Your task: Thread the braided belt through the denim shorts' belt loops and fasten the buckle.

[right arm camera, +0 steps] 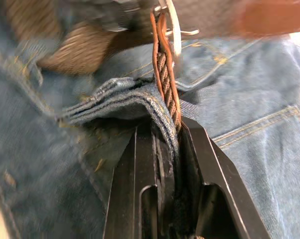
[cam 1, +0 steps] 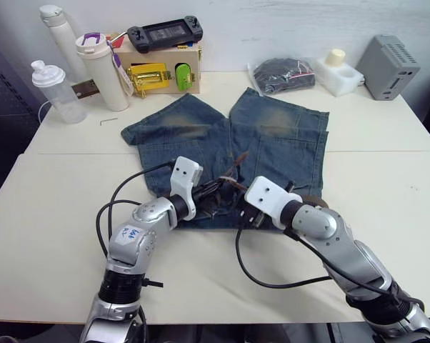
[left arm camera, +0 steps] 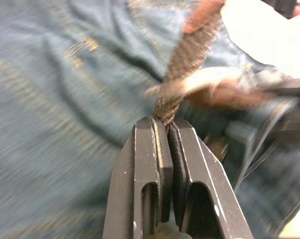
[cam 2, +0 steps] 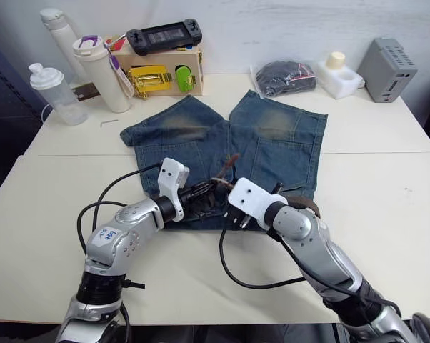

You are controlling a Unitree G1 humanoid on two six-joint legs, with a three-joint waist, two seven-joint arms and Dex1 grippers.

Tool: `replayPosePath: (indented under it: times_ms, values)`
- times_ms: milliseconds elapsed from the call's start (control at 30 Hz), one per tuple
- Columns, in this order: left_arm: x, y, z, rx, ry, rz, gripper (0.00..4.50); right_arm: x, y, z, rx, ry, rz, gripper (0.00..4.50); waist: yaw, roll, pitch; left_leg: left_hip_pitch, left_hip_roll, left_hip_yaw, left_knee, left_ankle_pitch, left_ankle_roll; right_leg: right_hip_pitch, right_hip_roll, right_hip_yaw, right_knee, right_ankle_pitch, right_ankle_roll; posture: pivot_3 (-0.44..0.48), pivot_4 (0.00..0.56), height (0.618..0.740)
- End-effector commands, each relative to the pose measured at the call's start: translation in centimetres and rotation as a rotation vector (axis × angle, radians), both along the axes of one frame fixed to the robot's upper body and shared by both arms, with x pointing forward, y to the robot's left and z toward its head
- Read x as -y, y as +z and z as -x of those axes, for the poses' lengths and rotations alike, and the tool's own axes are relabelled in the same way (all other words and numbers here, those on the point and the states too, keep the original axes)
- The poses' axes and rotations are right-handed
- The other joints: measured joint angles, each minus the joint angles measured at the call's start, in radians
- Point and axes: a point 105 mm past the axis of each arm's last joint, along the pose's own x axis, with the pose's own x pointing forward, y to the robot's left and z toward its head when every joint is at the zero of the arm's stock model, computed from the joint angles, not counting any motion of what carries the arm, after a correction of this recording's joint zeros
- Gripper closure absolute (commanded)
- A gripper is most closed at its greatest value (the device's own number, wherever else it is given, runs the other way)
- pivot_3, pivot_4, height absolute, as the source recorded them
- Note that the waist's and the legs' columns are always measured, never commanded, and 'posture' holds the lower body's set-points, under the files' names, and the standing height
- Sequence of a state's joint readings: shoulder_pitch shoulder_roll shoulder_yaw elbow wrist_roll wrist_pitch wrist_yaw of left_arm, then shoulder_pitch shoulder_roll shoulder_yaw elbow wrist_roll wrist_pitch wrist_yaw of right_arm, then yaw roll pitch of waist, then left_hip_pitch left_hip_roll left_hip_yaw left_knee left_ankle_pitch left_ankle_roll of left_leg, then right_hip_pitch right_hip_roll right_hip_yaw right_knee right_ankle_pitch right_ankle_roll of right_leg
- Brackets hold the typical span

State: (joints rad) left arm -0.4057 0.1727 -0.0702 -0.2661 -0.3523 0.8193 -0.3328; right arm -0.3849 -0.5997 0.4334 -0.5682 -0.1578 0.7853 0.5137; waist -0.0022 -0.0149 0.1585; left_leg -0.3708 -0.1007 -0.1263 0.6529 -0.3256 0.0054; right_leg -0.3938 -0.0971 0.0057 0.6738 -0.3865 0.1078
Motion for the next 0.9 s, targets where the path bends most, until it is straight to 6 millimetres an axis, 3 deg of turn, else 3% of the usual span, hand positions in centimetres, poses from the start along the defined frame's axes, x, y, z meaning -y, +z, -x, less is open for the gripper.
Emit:
replayPosePath:
  times_ms: [33,133,300,433,467,600,700,900]
  values:
    - [1.3,1.4,0.6,0.053,-0.065,0.031,4.50,-1.3,0.0,0.9,-0.007,0.075,0.002,4.38,-0.002,0.000,0.000,0.000,0.000,0.000,0.000,0.000,0.000,0.000,0.000,0.000,0.000,0.000,0.000,0.000,0.150,0.733]
    - [1.0,0.9,0.4,0.043,-0.056,0.020,4.50,-0.6,0.7,0.6,0.003,0.027,-0.046,4.38,0.000,0.000,0.000,0.000,0.001,0.000,0.000,0.000,0.000,0.000,0.000,0.000,0.000,0.000,0.000,0.000,0.150,0.733]
    - [0.9,0.6,0.4,0.040,-0.058,0.014,4.50,0.8,2.3,1.3,-0.017,0.045,-0.138,2.20,0.005,0.000,0.000,-0.001,0.000,0.000,0.001,0.000,0.000,0.000,0.000,0.000,0.000,0.000,0.000,0.000,0.150,0.733]
    - [1.1,0.5,0.4,0.049,-0.068,-0.004,4.50,1.7,6.7,2.0,0.042,0.142,-0.215,0.26,0.004,0.000,0.000,-0.001,0.000,0.000,0.001,0.000,0.000,0.001,0.000,0.000,-0.001,0.000,0.000,0.000,0.150,0.733]
    - [1.1,0.5,0.4,0.056,-0.070,-0.014,4.50,1.8,7.5,2.1,0.054,0.162,-0.220,0.04,0.004,0.000,0.000,-0.001,0.000,0.000,0.001,0.000,0.000,0.001,0.000,0.000,-0.002,0.000,0.000,0.000,0.150,0.733]
    - [1.1,0.7,0.2,0.143,-0.082,-0.094,4.50,1.9,9.7,1.4,0.177,0.217,-0.114,0.04,0.002,0.000,0.000,-0.001,0.000,0.001,0.001,0.000,0.000,0.001,0.000,0.000,-0.001,0.000,0.000,0.000,0.150,0.733]
    - [0.9,1.2,0.0,0.227,-0.073,-0.152,4.50,2.4,8.9,-0.3,0.342,0.231,0.185,0.04,0.005,0.000,0.000,-0.001,0.000,0.001,0.001,0.000,0.000,0.001,0.000,0.000,-0.003,0.000,0.000,0.000,0.150,0.733]
    - [0.7,2.3,-0.2,0.357,-0.063,-0.234,4.50,2.7,8.3,-2.2,0.543,0.274,0.416,0.04,0.002,-0.001,0.000,-0.001,0.000,0.002,0.001,0.000,0.001,0.000,-0.001,0.000,-0.003,0.000,0.000,0.000,0.150,0.733]
